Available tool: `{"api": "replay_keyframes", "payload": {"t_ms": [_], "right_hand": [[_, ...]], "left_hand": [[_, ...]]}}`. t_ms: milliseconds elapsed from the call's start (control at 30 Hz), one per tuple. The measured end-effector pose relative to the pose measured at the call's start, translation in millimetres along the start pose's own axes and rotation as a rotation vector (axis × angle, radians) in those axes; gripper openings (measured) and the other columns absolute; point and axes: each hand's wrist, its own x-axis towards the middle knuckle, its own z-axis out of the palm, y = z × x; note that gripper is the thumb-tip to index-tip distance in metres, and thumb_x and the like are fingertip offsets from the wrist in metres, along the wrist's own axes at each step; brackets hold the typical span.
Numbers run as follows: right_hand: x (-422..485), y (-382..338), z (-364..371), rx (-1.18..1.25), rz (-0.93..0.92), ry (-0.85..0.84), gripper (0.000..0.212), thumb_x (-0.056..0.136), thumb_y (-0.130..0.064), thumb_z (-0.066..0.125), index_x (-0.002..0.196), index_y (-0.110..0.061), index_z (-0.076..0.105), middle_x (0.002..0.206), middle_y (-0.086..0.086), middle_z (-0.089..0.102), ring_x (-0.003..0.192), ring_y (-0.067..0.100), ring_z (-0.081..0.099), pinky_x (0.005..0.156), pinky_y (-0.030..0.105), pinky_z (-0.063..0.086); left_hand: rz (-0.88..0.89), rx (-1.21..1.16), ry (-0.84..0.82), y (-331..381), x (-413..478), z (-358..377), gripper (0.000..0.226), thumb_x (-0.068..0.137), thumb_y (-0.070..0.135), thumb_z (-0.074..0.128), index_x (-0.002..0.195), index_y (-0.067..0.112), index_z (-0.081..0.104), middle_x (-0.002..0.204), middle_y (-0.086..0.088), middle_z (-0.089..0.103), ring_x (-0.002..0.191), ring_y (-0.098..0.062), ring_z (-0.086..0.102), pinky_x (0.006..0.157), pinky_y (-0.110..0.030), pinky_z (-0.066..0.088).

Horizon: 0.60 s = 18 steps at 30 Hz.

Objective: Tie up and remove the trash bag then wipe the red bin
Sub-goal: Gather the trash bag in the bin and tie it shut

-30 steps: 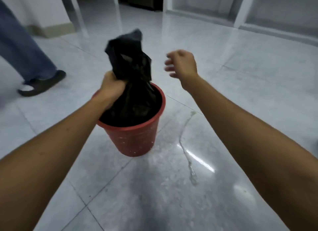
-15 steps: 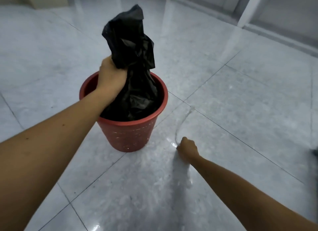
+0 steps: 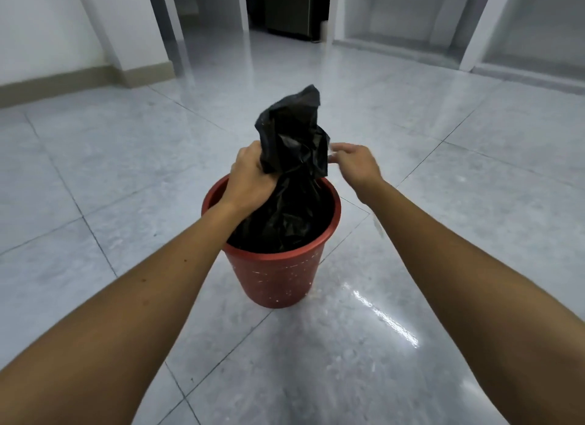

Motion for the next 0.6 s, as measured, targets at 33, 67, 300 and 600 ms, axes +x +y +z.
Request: {"api": "replay_keyframes", "payload": {"t_ms": [33,67,300,600], "right_hand": [[-3,-8,5,0.009,-0.033,-0.088,0.023,0.09,-0.009,0.05,0.083,-0.019,0.07,0.068,-0.016,0.065,0.071,0.009,0.053,0.064,0.017,0.043],[-7,-14,9,0.01,-0.076,-0.168,0.024,0.092,-0.005,0.049,0.075,-0.013,0.064,0.064,-0.011,0.062,0.068,0.011,0.049,0.058,0.015,0.043],[-20,-29,2,-0.214,-0.097,-0.481,0.03,0.092,0.002,0.036,0.069,-0.012,0.05,0.06,-0.007,0.058,0.061,0.015,0.044,0.053,0.012,0.039],[-23,-17,-1,-0.099,0.069,-0.486,0.02,0.094,-0.023,0.062,0.08,-0.009,0.064,0.066,0.0,0.052,0.051,0.007,0.045,0.045,0.015,0.042]], "left_hand": [[0.047,0.019,-0.022,2,-1,0,0.014,0.08,0.014,0.06,0.082,0.001,0.057,0.088,-0.02,0.065,0.087,-0.041,0.061,0.074,-0.055,0.051],[0.1,0.046,-0.033,6,-3,0,0.009,0.08,0.013,0.059,0.078,0.006,0.053,0.089,-0.017,0.065,0.087,-0.04,0.06,0.076,-0.054,0.052],[0.323,0.581,-0.079,4,-6,-6,0.037,0.088,0.033,0.034,0.106,0.015,0.06,0.106,-0.01,0.067,0.11,-0.027,0.054,0.114,-0.052,0.017],[-0.121,0.483,0.185,-12,-11,-18,0.049,0.079,0.067,0.038,0.093,0.023,0.057,0.075,0.003,0.053,0.07,-0.024,0.047,0.062,-0.033,0.037]]}}
